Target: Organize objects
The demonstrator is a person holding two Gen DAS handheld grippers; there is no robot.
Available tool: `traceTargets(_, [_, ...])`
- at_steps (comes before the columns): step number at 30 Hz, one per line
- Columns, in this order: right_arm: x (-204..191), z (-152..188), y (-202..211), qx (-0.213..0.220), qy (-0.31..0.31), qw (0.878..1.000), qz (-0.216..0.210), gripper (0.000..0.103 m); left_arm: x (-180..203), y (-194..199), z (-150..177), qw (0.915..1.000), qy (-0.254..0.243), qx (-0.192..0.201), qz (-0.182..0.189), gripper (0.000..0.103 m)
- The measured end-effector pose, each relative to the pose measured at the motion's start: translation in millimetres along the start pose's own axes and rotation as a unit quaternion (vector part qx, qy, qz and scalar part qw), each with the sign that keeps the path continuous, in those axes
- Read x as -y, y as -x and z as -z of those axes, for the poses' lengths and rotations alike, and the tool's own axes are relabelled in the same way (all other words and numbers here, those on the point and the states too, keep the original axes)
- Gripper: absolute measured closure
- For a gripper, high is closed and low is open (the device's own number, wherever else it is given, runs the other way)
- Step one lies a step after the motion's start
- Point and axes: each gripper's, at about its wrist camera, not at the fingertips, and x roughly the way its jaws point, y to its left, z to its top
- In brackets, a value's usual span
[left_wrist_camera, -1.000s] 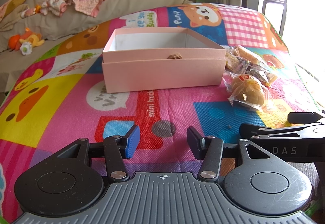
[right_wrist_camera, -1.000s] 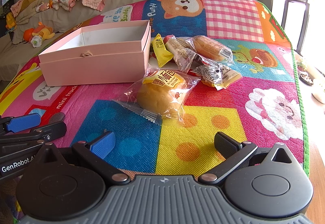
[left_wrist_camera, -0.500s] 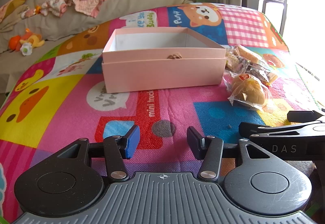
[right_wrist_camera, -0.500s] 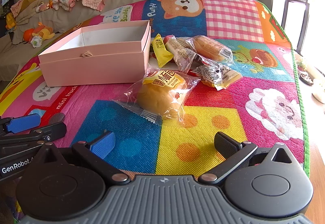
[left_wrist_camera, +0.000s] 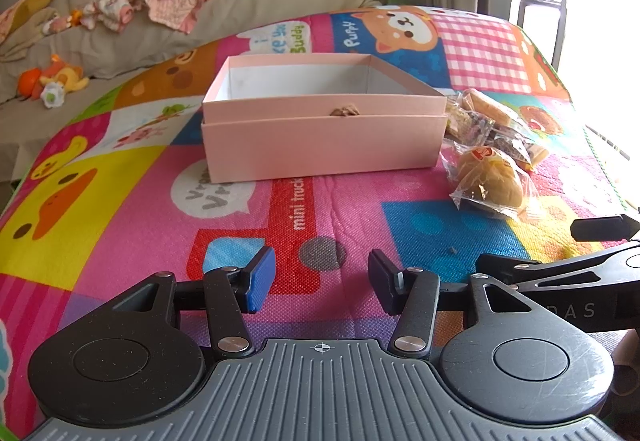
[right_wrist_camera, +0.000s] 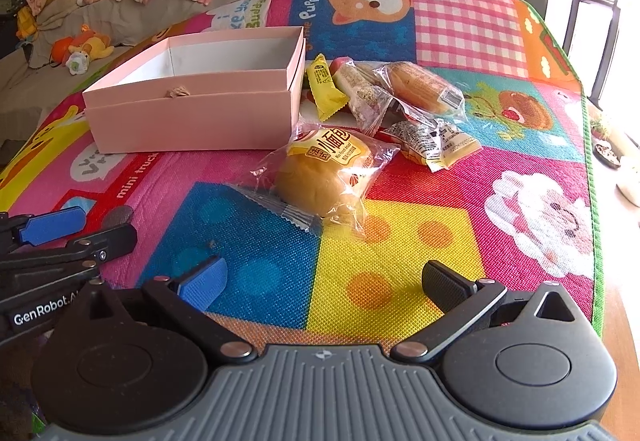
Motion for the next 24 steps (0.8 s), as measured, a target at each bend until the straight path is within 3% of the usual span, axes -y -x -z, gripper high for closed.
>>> traceTargets(3, [-3,-4,0,-0.003,0.024,1.000,0.002,0.000,0,0,0,1.0000,-0.001,0.000,-0.001,0.047])
traceTargets(19, [6,-8,-2,-0.023,-0.001,1.000,-0.021,0.000,-11,-2,-12,0.9999,0.003,-0.010,0.006,0.050])
traceTargets(22, [13,-12,1,-0.036,0.007,0.998,-0.057,0.000,-20,8,-30,0.9994,-0.010,0.027,-0.021,0.051])
traceTargets(24, [25,-20,3,-0.044,-0.020,0.995,-0.091,0.000,-26,14,-48,0.9980,-0.021,0.051,-0.032,0.051])
